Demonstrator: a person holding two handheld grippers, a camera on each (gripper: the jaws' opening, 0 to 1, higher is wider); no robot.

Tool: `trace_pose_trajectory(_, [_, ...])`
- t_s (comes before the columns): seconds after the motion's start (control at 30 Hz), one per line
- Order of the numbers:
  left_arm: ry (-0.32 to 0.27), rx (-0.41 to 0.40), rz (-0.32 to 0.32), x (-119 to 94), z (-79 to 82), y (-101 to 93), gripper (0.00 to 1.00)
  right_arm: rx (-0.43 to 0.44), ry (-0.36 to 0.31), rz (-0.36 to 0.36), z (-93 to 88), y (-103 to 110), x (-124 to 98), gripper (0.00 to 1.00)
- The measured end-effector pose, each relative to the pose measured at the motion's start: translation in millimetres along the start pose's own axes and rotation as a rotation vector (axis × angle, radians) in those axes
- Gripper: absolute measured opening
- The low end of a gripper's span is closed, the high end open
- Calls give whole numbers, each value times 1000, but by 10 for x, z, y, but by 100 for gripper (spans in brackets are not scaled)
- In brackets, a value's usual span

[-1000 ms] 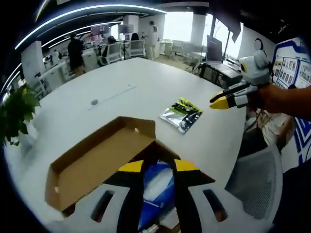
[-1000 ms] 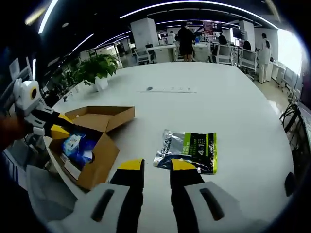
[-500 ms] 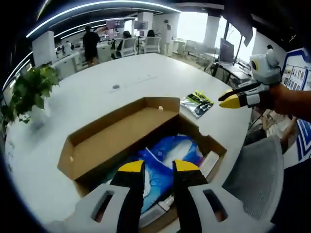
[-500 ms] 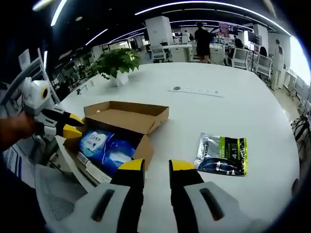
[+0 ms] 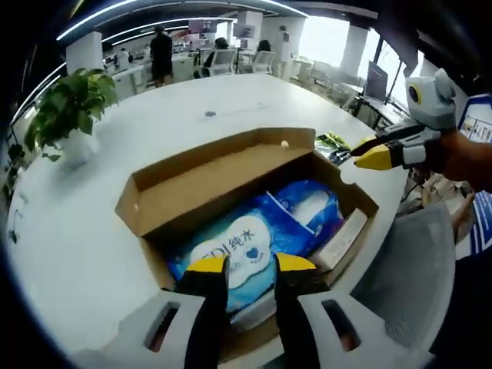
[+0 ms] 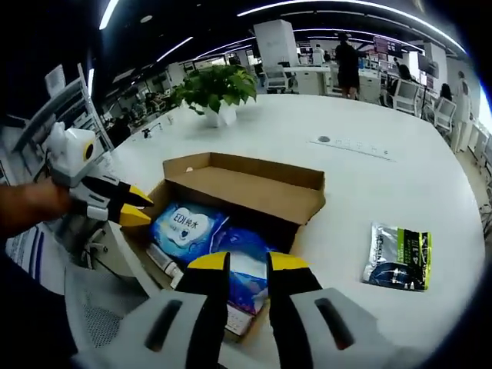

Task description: Operate the shoe box by opening the lid, removing the specified soft item, and placing it in the target area until the item is outside and the box remains undamaged.

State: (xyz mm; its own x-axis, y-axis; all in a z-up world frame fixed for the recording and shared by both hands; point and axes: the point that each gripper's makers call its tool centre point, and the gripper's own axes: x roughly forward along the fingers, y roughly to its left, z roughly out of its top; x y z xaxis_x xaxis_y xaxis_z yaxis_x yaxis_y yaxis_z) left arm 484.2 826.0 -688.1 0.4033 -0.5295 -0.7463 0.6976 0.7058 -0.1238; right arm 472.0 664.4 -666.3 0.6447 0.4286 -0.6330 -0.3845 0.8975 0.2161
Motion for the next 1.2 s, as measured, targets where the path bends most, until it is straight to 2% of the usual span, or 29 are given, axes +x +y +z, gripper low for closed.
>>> trace_pose_trajectory(0.3, [16, -41, -6, 36, -159, 134, 20, -28, 50, 73, -59, 358, 356, 15])
trace_pose_trajectory(0.5, [10, -54, -17, 64, -218, 162, 20, -37, 90, 101, -145, 474, 584, 15])
trace_pose_trajectory(0.7, [-5, -62, -24, 73, -205, 178, 19, -46, 142, 106, -283, 442, 779, 15])
trace_pose_trajectory(0.93, [-9, -46, -49, 77, -223, 162, 20, -19, 142, 100, -245, 423, 928, 15])
trace_pose_trajectory(1.2, [8, -61, -56, 101, -300, 231, 20, -19, 180, 104, -313, 457, 1080, 12])
